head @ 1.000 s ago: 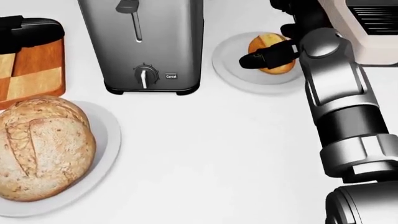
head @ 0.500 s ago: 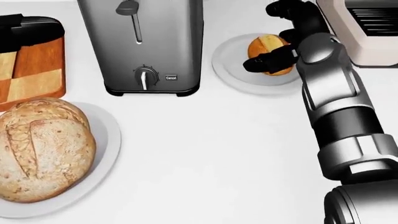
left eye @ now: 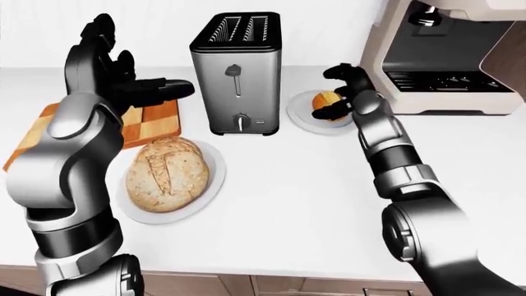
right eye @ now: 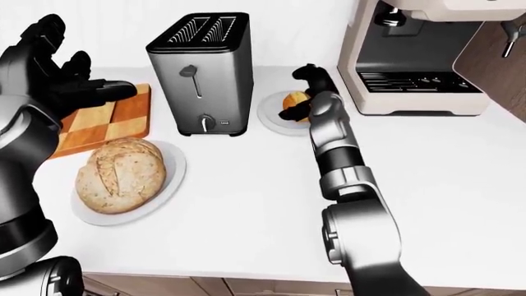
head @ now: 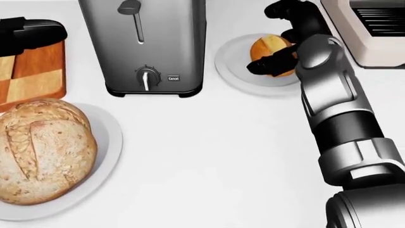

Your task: Place all breads on the cutting board.

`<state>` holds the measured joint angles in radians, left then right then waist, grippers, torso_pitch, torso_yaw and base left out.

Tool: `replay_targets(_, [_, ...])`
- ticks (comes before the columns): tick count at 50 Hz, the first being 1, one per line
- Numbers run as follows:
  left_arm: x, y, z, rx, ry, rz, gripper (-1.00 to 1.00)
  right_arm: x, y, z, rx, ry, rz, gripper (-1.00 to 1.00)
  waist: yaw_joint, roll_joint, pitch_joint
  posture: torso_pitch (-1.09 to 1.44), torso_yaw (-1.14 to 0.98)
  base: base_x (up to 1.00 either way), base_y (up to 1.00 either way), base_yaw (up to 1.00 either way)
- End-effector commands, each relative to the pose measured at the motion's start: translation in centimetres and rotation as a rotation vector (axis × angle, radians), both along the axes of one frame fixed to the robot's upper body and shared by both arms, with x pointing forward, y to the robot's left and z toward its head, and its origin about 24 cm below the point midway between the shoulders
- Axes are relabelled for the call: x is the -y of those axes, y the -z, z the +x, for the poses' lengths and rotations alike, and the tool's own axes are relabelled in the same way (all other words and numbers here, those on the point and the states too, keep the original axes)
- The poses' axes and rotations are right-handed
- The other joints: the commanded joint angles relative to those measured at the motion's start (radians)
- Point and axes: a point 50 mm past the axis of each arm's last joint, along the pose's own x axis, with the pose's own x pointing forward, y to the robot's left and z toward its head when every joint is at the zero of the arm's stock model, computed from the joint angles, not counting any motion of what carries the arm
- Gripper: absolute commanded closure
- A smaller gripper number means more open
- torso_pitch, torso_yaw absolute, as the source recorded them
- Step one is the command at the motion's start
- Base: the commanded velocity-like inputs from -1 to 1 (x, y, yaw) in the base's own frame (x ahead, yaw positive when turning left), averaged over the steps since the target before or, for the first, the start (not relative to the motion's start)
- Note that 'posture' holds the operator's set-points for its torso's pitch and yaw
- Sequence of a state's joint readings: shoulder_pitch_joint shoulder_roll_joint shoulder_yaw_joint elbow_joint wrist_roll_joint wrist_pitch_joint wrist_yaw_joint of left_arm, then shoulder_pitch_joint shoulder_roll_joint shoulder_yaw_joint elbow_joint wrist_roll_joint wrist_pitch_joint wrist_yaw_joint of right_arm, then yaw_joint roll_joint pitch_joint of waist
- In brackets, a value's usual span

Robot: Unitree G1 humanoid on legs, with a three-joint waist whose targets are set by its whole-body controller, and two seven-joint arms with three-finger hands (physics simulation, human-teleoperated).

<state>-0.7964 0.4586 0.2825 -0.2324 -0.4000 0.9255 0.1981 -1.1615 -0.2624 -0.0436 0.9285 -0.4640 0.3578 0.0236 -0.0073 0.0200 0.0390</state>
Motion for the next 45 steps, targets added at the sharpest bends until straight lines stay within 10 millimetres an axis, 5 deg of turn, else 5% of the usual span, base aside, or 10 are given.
replay_targets(1, [0.0, -1.8, -0.6, 0.092, -0.003, 0.01, -1.0, -0.4, -2.7, 0.1, 0.097, -0.016, -0.012, -0.33, 0.0, 0.003, -0.03, 0.0, 0.0, 0.0, 0.0, 0.0])
replay_targets(22, [-0.1, -1.8, -0.7, 0.09, -0.006, 0.008, -1.0, -0.5, -2.3, 0.2, 0.1, -0.009, -0.087, -0.2, 0.001, 0.004, -0.033, 0.0, 0.0, 0.0, 0.0, 0.0])
replay_targets(27, [-0.1, -1.8, -0.7, 0.091, -0.005, 0.006, -1.0, -0.5, -2.5, 0.2, 0.107, 0.001, -0.131, 0.43, 0.002, 0.004, -0.032, 0.0, 0.0, 0.0, 0.0, 0.0])
replay_targets(31, [-0.1, -1.6, -0.6, 0.091, -0.005, 0.005, -1.0, -0.6, -2.6, 0.2, 0.117, 0.008, -0.157, 0.64, 0.002, 0.004, -0.032, 0.0, 0.0, 0.0, 0.0, 0.0])
replay_targets(33, [-0.2, -1.5, -0.6, 0.09, -0.006, 0.005, -1.0, -0.6, -2.9, 0.3, 0.127, 0.014, -0.157, 1.0, 0.002, 0.005, -0.033, 0.0, 0.0, 0.0, 0.0, 0.0])
replay_targets(39, [0.0, -1.7, -0.7, 0.089, -0.005, 0.004, -1.0, -0.6, -3.2, 0.5, 0.159, 0.039, -0.236, 1.0, 0.001, 0.006, -0.032, 0.0, 0.0, 0.0, 0.0, 0.0])
replay_targets(45, [0.0, -1.1, -0.7, 0.082, -0.005, 0.003, -1.0, -0.8, -8.2, 0.5, 0.267, 0.061, -0.204, 1.0, 0.0, 0.009, -0.03, 0.0, 0.0, 0.0, 0.0, 0.0])
